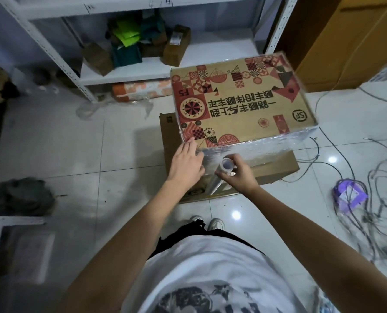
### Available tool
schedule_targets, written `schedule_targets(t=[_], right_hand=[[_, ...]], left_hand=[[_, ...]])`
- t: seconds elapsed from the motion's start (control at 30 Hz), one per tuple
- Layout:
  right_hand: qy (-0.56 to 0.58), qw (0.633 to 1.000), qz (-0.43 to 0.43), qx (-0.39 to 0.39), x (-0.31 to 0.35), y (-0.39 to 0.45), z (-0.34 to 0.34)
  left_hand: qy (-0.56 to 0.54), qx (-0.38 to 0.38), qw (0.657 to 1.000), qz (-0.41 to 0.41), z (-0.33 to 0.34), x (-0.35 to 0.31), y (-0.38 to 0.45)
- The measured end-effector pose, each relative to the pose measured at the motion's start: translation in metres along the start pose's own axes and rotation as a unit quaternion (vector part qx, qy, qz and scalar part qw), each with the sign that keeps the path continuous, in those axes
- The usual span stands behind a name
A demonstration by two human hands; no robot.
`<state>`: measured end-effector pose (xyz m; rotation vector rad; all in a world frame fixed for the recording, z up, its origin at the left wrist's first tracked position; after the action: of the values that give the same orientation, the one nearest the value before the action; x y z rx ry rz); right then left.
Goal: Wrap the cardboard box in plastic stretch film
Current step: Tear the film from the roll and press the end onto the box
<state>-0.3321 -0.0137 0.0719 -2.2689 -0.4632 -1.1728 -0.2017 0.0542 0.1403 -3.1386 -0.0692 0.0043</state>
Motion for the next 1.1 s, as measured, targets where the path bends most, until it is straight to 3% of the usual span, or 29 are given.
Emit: schedule_targets(t=[0.1, 0.2, 0.33, 0.5, 0.63, 0.73, 1.1], right_hand=[[-0.052, 0.997, -0.055, -0.009, 0.010, -0.003, -0.007], [-0.134, 0.986, -0.095, 0.019, 0.017, -0.005, -0.005], [-0.138, 0.983, -0.103, 0.055, 0.019, -0.009, 0.002], [-0.077, 0.991, -0.112, 0.012, 0.030, -0.013, -0.001], [-0.075, 0.991, -0.106, 0.012, 0.032, -0.012, -0.001], [-0.055, 0.996, -0.073, 0.008, 0.028, -0.010, 0.000], [-0.113, 0.991, -0.059, -0.039, 0.030, -0.007, 0.007]], left_hand=[[0.005, -0.031, 0.997, 0.075, -0.002, -0.023, -0.001], [-0.041, -0.011, 0.994, 0.105, 0.005, -0.035, 0.005], [-0.047, -0.013, 0.996, 0.081, 0.008, -0.031, 0.014], [-0.089, -0.013, 0.994, 0.068, 0.008, -0.023, 0.012], [-0.172, -0.010, 0.984, 0.044, 0.007, -0.011, 0.013], [-0.172, 0.006, 0.984, 0.037, 0.008, -0.010, 0.017], [-0.181, 0.037, 0.982, -0.048, 0.018, -0.006, 0.020]])
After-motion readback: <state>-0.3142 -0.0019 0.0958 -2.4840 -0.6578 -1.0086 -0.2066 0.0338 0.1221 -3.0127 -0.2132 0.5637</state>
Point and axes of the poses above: each hand's wrist, its own y-axis towards the middle knuckle, its own z-axis out of the palm, x = y × z, the point moved 8 cm from there along y, towards the middle knuckle, and after that the axes turned 7 degrees about z, right-handed, at the moved point
